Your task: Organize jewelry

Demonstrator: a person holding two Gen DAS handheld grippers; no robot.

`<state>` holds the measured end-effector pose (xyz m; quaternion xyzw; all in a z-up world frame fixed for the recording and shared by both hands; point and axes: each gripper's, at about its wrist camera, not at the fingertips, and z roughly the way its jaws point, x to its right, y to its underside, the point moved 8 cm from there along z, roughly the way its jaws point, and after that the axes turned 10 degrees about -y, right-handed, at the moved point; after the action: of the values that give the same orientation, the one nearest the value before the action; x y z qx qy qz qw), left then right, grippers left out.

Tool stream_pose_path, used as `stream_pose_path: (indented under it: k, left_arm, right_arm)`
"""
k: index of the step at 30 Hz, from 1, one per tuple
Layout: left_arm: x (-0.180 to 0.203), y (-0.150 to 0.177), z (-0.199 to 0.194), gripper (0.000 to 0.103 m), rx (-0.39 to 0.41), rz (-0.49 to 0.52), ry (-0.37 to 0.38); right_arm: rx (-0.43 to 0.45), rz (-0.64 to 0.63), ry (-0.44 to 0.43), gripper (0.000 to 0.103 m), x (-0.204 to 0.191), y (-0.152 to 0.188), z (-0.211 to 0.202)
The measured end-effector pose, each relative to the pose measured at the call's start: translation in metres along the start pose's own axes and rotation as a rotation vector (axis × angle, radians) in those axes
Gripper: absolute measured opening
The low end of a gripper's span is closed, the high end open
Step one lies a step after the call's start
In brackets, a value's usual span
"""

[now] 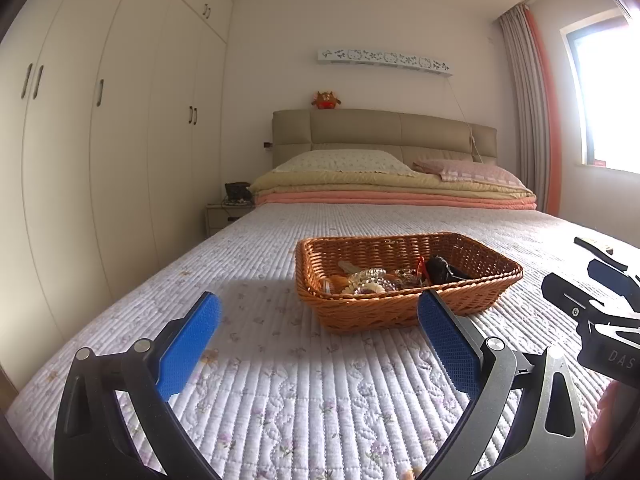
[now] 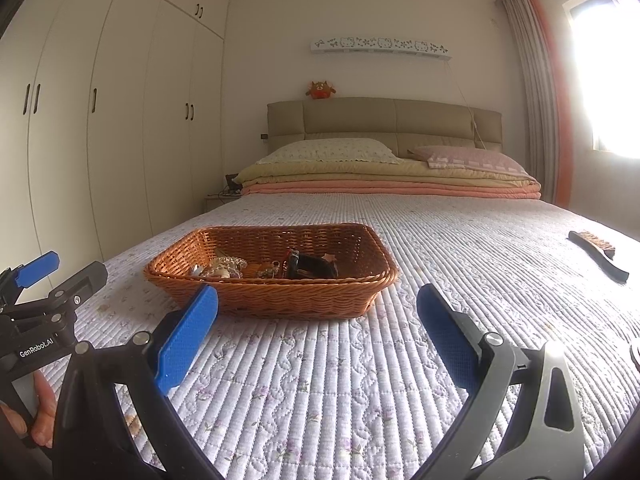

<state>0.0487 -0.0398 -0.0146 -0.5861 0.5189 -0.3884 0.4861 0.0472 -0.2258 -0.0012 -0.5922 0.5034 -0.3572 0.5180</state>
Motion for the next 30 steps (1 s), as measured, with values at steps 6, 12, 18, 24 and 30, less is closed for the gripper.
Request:
stream_pose_path:
  k: [6, 12, 18, 24, 30]
  left_arm:
    - [0.0005, 0.0019, 0.0001, 0.096, -0.007, 0.000, 0.002]
    - [0.0010, 0.0030, 0.0011, 0.096, -0.015, -0.002, 0.002]
    - [0.0007, 0.0033, 0.0022, 0.096, -0.021, -0.004, 0.003]
    - [0.0007, 0.0031, 0.0026, 0.096, -0.021, -0.004, 0.003]
    - [0.0002, 0.0040, 0.0031, 0.096, -0.026, -0.006, 0.003]
  right_arm:
    - [-0.001, 0.000, 0.000, 0.095, -0.0001, 0.0002, 0.0002]
    - [-0.005, 0.001, 0.000, 0.095, 0.0002, 0.0011, 0.0009]
    - [-0.008, 0.004, -0.001, 0.095, 0.0012, 0.0013, 0.0012]
    - [-0.009, 0.004, -0.001, 0.095, 0.0012, 0.0015, 0.0011]
    - [-0.008, 0.004, -0.001, 0.095, 0.0013, 0.0011, 0.0011]
